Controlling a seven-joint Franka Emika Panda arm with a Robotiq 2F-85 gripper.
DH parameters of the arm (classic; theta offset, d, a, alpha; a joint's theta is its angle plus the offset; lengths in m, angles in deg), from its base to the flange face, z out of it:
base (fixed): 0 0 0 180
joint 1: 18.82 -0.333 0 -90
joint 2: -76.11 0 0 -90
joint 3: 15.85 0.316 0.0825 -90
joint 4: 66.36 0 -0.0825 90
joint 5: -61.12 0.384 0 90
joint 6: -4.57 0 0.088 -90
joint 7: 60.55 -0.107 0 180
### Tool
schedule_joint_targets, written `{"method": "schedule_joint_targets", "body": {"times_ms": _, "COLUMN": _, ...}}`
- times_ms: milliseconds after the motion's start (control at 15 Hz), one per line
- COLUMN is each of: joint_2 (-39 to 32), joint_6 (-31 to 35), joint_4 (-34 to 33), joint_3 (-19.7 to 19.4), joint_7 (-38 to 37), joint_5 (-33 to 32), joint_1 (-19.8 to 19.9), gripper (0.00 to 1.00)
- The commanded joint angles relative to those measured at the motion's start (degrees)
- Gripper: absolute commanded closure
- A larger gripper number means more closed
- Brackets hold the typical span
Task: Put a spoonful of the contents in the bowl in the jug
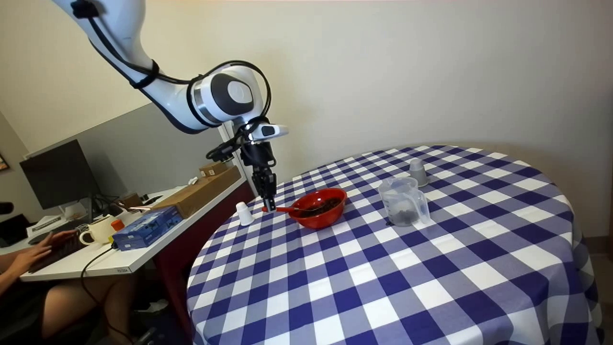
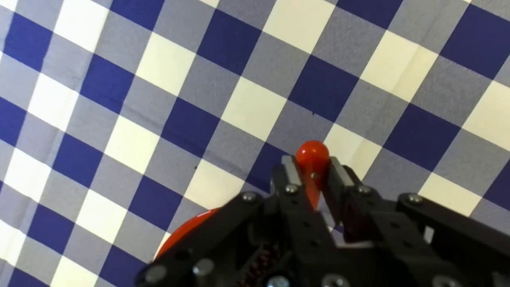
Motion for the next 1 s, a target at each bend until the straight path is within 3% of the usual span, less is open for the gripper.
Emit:
{"method": "schedule_joint_targets", "body": {"times_ms": 0, "joint_2": -1.4, "joint_6": -0.7, "joint_4": -1.7, "joint_3": -0.4, "joint_7": 5.9, "joint_5": 3.7, "joint_1": 0.2, "gripper": 0.56}}
{"method": "schedule_joint_targets", "body": {"times_ms": 133, "joint_2": -1.2, "joint_6": -0.7, "joint_4": -1.1, "joint_3": -0.8, "joint_7": 7.7, "joint_5": 5.1, "joint_1": 0.5, "gripper": 0.49}}
{"method": "schedule_joint_targets", "body": {"times_ms": 533, "joint_2": 2.1, "joint_6": -0.7, "joint_4": 1.8, "joint_3": -1.8, "joint_7": 10.7, "joint_5": 9.3, "joint_1": 1.8, "gripper": 0.04}}
{"method": "schedule_joint_targets", "body": {"times_ms": 733, "joint_2": 6.4, "joint_6": -0.8, "joint_4": 4.3, "joint_3": -3.3, "joint_7": 12.1, "joint_5": 7.0, "joint_1": 1.9, "gripper": 0.00}}
{"method": "schedule_joint_targets", "body": {"times_ms": 933, "joint_2": 12.4, "joint_6": -3.9, "joint_4": 7.3, "joint_3": -5.5, "joint_7": 15.6, "joint_5": -1.7, "joint_1": 0.9, "gripper": 0.00}}
